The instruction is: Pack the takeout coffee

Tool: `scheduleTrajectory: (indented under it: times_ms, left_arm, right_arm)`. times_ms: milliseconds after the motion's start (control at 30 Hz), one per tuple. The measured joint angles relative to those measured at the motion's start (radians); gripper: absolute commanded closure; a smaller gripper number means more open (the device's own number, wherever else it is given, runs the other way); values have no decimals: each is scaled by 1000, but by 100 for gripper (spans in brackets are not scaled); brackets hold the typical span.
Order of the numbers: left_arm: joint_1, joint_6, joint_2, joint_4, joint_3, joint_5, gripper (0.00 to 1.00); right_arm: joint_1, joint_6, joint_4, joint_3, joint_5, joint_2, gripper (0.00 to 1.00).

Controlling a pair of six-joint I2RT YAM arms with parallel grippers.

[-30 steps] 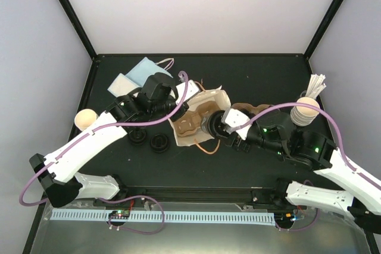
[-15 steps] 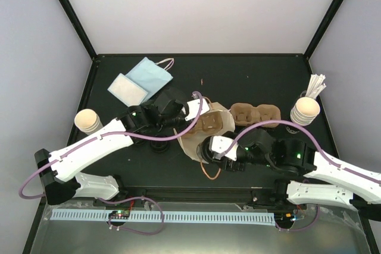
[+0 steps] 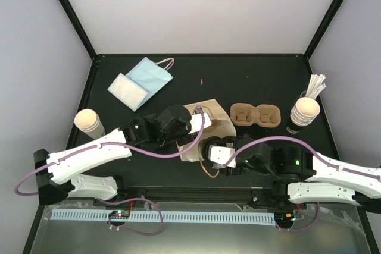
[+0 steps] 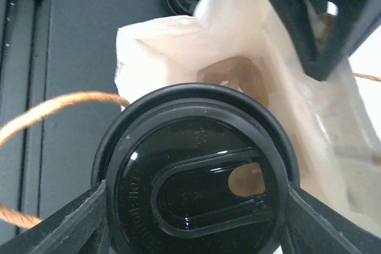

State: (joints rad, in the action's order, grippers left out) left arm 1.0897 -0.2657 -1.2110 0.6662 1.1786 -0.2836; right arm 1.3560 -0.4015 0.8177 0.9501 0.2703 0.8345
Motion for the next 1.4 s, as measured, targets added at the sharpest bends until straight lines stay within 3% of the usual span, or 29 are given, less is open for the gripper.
scheduleTrajectory:
  times_ms: [233, 500, 900, 1400]
  left_arm:
    - [42, 16, 52, -27, -66, -19, 98]
    - [50, 25, 82, -47, -89, -20, 98]
    - [68, 43, 110, -56, -108, -3, 98]
    - [88, 70, 206, -59, -152, 153, 98]
  right_arm:
    - [34, -66, -80, -72, 115, -16, 53]
    - [40, -118, -171, -121, 143, 7, 53]
    - [46, -140, -243, -149, 103, 105, 58]
    - [46, -151, -291, -184, 67, 173, 60]
